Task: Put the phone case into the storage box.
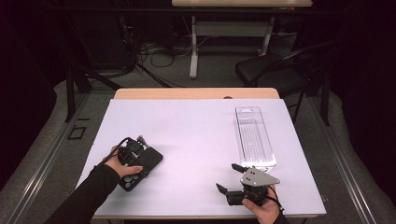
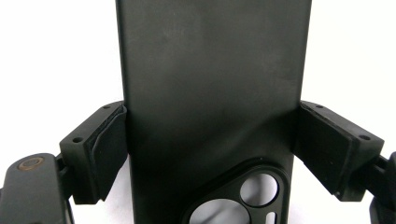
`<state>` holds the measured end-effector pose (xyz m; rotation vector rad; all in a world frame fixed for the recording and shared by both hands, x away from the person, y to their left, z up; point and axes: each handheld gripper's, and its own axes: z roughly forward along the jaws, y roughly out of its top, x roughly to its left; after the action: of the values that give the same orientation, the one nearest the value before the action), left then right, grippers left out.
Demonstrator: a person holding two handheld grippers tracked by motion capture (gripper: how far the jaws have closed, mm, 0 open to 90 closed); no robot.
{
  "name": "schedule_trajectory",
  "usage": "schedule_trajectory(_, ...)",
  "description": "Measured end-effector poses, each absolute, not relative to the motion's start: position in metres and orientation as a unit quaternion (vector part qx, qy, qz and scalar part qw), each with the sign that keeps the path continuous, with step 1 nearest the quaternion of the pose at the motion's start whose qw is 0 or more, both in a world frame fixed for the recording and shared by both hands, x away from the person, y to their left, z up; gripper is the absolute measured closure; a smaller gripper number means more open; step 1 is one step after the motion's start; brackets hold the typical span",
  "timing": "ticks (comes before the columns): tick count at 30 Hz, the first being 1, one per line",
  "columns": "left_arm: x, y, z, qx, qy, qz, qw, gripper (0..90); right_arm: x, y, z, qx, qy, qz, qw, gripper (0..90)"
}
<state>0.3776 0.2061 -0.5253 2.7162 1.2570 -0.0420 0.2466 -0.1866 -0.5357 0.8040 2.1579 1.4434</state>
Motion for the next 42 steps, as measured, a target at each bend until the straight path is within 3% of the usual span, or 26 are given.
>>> schedule_trajectory(20,0.358,0.161,-0.489,0.927,0.354,-0.019,0.121,14.5,0.245,-0.185,-0.534,0.284,0.776,0.519,0.218,14.5)
schedule_trajectory(42,0.351,0.103,-0.48,0.946,0.294,-0.035,0.134,14.6,0.245,-0.184,-0.533,0.278,0.778,0.52,0.219,14.5)
